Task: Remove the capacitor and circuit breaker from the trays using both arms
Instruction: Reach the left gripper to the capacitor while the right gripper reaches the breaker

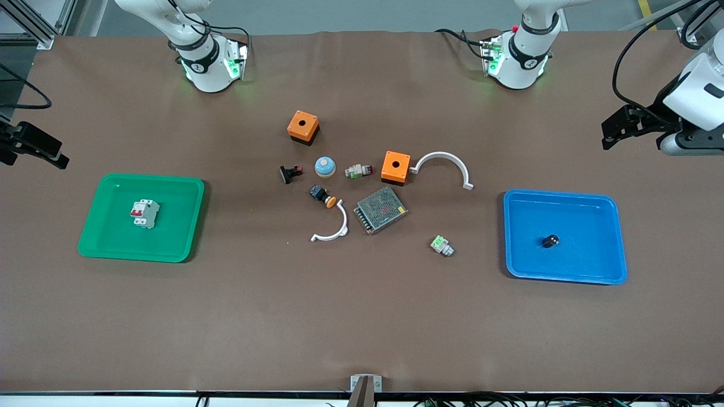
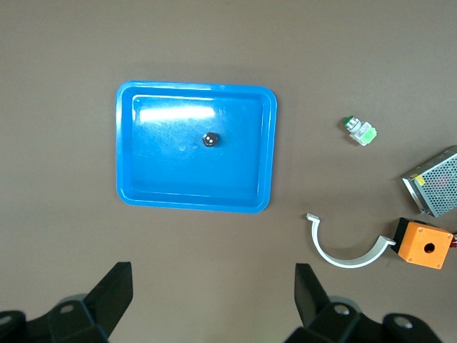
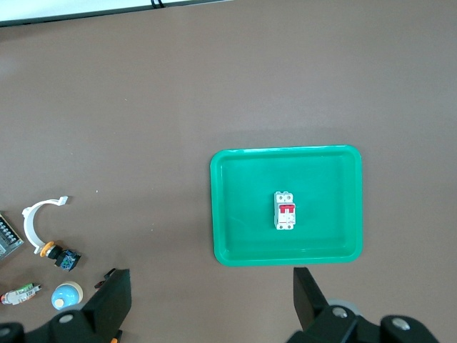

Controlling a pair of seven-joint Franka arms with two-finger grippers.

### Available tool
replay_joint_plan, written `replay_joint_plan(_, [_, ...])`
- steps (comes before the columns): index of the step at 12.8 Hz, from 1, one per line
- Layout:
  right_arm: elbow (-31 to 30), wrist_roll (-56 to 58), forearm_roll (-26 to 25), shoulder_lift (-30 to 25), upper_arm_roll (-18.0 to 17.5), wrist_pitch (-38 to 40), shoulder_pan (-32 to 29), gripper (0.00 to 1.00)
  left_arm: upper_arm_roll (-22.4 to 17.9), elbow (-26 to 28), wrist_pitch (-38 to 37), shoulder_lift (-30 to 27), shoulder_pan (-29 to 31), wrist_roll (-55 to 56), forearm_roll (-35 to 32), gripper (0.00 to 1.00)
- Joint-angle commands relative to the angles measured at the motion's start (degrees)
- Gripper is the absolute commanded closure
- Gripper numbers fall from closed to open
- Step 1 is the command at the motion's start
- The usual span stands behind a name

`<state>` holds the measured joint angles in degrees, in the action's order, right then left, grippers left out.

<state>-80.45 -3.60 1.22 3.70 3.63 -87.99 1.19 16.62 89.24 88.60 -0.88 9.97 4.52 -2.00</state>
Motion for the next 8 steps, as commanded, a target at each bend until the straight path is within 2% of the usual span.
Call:
replay_joint_plan(1, [1.2, -0.7, -0.7, 0.6, -0.4, 0.4, -0.4, 0.00, 0.0, -2.5, -0.9, 0.8, 0.1, -0.8, 1.1, 0.00])
replay_joint_plan(4, [1.2, -0.6, -0.6, 0.6, -0.4, 0.4, -0.1, 0.00, -0.1, -4.5, -0.9, 2.6, 0.4, -0.5, 1.0, 0.00])
replay_joint_plan(8, [1.2, -0.3, -0.3, 0.5, -0.3, 0.5, -0.4, 0.00, -0.7, -4.3, -0.5, 7.9, 0.8, -0.6, 0.4, 0.00])
